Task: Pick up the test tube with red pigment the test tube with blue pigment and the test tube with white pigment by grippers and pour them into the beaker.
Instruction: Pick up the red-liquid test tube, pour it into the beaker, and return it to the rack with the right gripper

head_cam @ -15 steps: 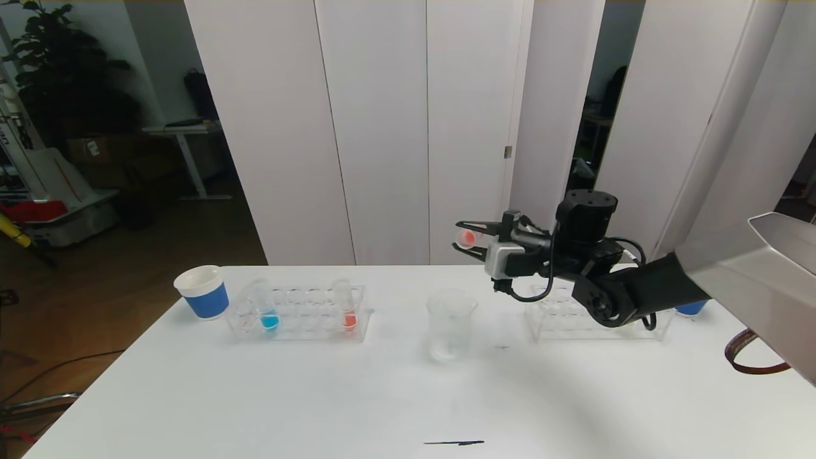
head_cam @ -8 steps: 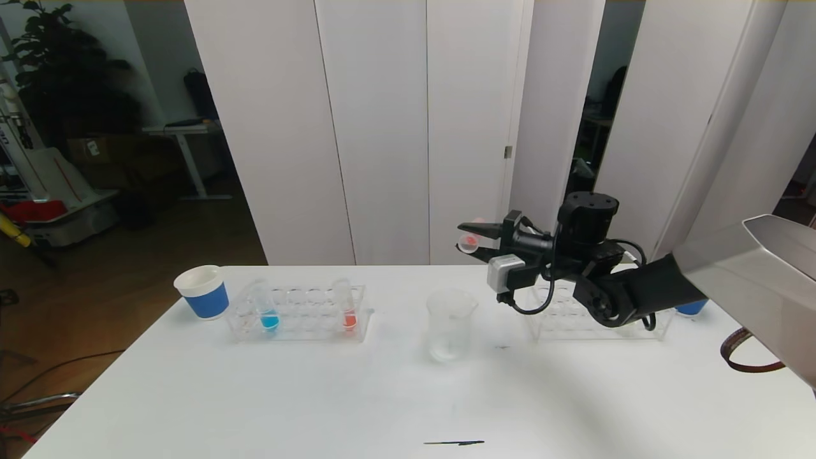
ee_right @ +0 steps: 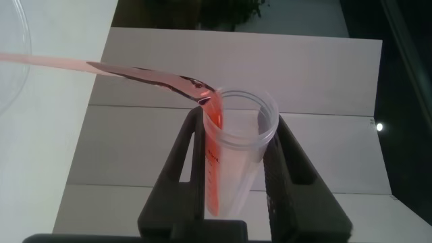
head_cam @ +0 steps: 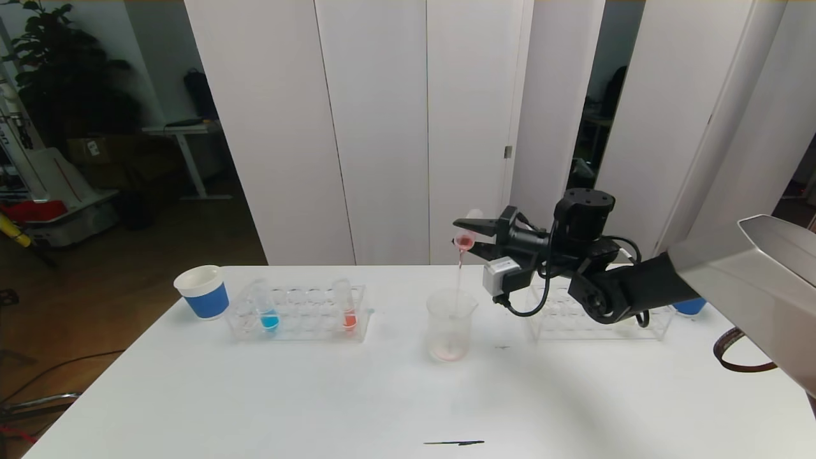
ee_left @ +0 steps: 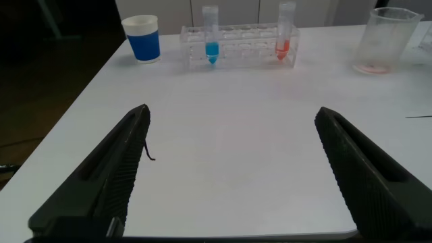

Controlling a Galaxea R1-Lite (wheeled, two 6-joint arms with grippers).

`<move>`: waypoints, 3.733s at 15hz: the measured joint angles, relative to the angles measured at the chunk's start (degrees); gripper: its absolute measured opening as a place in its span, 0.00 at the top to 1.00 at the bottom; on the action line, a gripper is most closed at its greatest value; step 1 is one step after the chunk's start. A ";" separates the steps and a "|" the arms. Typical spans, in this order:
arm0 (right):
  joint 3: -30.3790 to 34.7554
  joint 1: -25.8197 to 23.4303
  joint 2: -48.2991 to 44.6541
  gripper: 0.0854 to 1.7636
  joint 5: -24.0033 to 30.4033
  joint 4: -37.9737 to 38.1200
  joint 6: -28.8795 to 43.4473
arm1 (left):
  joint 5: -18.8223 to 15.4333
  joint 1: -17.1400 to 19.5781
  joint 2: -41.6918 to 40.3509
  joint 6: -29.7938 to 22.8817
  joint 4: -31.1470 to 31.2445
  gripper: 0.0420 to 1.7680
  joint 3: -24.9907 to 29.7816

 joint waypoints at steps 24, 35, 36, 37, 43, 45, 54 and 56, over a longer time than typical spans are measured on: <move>-9.57 0.30 2.89 0.71 6.17 0.20 -14.53 | -0.02 0.00 0.00 0.00 0.02 0.01 0.00; -9.40 4.11 -1.68 0.71 -18.07 -4.00 10.70 | 0.00 0.00 0.00 0.01 0.02 0.01 0.00; -9.35 4.39 -2.32 0.71 -21.64 -4.63 14.80 | 0.00 0.00 0.00 0.00 0.02 0.01 0.00; -9.33 4.63 -2.82 0.71 -26.22 -5.79 19.27 | -0.02 0.00 0.00 0.00 0.02 0.01 0.00; -6.24 5.96 -3.78 0.71 -50.98 -9.02 51.99 | -0.02 0.00 0.00 0.01 0.02 0.01 0.00; -2.97 6.16 -4.19 0.71 -57.22 -8.74 62.73 | -0.02 0.00 0.00 0.01 0.02 0.01 0.00; 8.73 6.34 -5.51 0.71 -63.85 -9.22 88.13 | 0.00 0.00 0.00 0.00 0.02 0.01 0.00; 9.78 6.10 -6.62 0.71 -63.92 -9.22 88.10 | -0.02 0.00 0.00 0.00 0.02 0.01 0.00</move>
